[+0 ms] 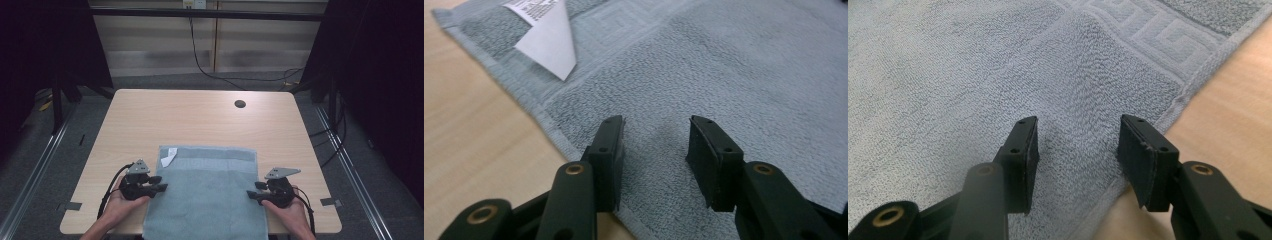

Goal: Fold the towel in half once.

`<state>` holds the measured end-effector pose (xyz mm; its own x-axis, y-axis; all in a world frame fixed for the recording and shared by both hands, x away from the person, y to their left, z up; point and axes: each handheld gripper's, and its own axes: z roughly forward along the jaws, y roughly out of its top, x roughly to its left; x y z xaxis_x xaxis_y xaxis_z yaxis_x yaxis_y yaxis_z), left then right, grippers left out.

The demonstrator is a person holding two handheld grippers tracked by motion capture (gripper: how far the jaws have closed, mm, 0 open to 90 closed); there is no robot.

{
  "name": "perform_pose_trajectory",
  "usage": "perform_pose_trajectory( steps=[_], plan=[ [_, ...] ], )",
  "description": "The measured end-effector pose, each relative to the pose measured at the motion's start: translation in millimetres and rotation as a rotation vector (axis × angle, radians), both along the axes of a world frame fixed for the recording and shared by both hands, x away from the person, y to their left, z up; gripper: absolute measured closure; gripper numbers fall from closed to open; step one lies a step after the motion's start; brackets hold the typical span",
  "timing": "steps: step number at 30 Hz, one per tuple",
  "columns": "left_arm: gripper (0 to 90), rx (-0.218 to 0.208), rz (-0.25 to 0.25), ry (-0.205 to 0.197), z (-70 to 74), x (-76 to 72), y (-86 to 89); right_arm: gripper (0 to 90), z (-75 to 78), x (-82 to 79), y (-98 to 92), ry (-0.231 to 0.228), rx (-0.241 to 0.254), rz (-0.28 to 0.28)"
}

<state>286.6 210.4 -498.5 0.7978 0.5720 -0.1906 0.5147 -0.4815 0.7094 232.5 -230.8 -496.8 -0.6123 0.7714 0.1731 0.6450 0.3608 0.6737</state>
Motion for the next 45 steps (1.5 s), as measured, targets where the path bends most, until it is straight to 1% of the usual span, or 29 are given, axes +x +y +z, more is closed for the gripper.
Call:
perform_pose_trajectory(
  steps=[2,3,5,6,7,8,9,11,14,16,17,18,19,20,22,25,26,27,28,31,32,33,34,35,37,38,41,44,45],
  plan=[
    [57.5,-0.02,-0.006,0.015,0.7,-0.7,3.5,49.9,1.8,-0.2,1.0,0.013,0.001,0.005],
    [56.7,-0.031,-0.002,0.021,1.6,0.2,4.6,51.8,3.1,0.7,1.2,0.014,0.0,0.004],
    [56.1,-0.06,0.02,0.004,5.4,4.0,6.8,51.5,5.7,6.0,-0.1,-0.007,0.008,-0.009],
    [55.6,-0.065,0.029,-0.008,8.6,7.6,7.6,51.1,7.7,10.4,-1.0,-0.017,0.029,-0.021],
    [55.4,-0.078,0.047,-0.022,12.1,13.6,8.4,50.9,10.4,15.8,-2.1,-0.027,0.032,-0.022],
    [55.4,-0.093,0.059,-0.023,13.6,18.0,8.8,51.0,14.2,23.0,-3.3,-0.05,0.029,-0.027],
    [55.3,-0.096,0.063,-0.017,15.1,25.0,8.6,50.9,16.2,27.9,-4.6,-0.06,0.037,-0.032],
    [55.2,-0.071,0.078,-0.041,17.1,38.8,5.2,50.2,20.5,43.4,-7.8,-0.078,0.053,-0.042],
    [55.2,-0.08,0.112,-0.045,17.6,60.9,-0.6,48.2,22.5,69.2,-10.0,-0.091,0.052,-0.054],
    [55.2,-0.073,0.133,-0.067,18.2,72.7,-5.0,46.7,19.9,86.4,-10.4,-0.089,0.048,-0.058],
    [55.3,-0.083,0.139,-0.07,18.2,78.2,-6.1,45.9,17.3,94.9,-10.5,-0.088,0.048,-0.059],
    [55.2,-0.077,0.144,-0.063,17.9,84.1,-7.4,45.4,14.0,102.5,-10.2,-0.083,0.057,-0.064],
    [55.2,-0.077,0.16,-0.067,17.3,87.8,-8.1,44.9,10.3,109.3,-9.6,-0.07,0.061,-0.068],
    [55.2,-0.09,0.169,-0.072,16.4,91.0,-7.5,44.8,6.9,114.9,-8.8,-0.07,0.056,-0.072],
    [54.4,-0.109,0.187,-0.057,13.6,95.3,-5.8,43.0,1.4,121.4,-7.9,-0.064,0.06,-0.074],
    [53.1,-0.104,0.187,-0.054,9.7,95.4,-2.9,40.1,-4.6,123.5,-5.5,-0.052,0.048,-0.066],
    [52.5,-0.092,0.192,-0.056,8.3,94.4,-1.6,39.2,-5.9,122.7,-4.5,-0.047,0.03,-0.067],
    [51.3,-0.083,0.188,-0.049,7.4,93.6,-0.1,38.8,-7.8,120.9,-3.8,-0.067,0.005,-0.061],
    [49.8,-0.086,0.204,-0.045,6.2,92.9,0.3,38.8,-8.6,119.5,-3.4,-0.071,0.011,-0.064],
    [48.2,-0.077,0.225,-0.057,6.4,92.6,4.0,38.3,-10.5,117.2,-1.7,-0.097,-0.012,-0.053],
    [47.0,-0.09,0.233,-0.057,6.9,92.9,4.5,38.2,-11.1,115.8,0.1,-0.11,-0.03,-0.049],
    [45.9,-0.1,0.228,-0.055,7.0,93.5,4.5,37.9,-11.3,114.2,2.8,-0.121,-0.057,-0.048],
    [45.5,-0.087,0.221,-0.054,6.6,94.0,3.5,38.0,-11.5,113.6,4.6,-0.13,-0.068,-0.041],
    [45.0,-0.078,0.222,-0.056,5.4,94.2,1.7,38.4,-11.5,112.9,5.5,-0.127,-0.067,-0.04],
    [43.4,-0.061,0.212,-0.047,2.7,94.3,-1.1,44.0,-11.9,111.6,5.1,-0.132,-0.061,-0.02],
    [42.8,-0.049,0.21,-0.048,2.4,94.0,-1.8,48.4,-12.6,110.2,4.6,-0.134,-0.046,-0.012],
    [40.6,-0.031,0.198,-0.051,1.9,92.7,-3.9,63.2,-12.4,108.8,3.3,-0.14,-0.036,0.005],
    [36.3,-0.022,0.182,-0.057,1.4,91.7,-4.4,77.8,-11.3,107.2,5.2,-0.117,-0.021,0.026],
    [35.2,-0.024,0.174,-0.059,1.1,91.6,-4.6,81.3,-11.7,107.7,5.2,-0.11,-0.004,0.038]
  ],
)
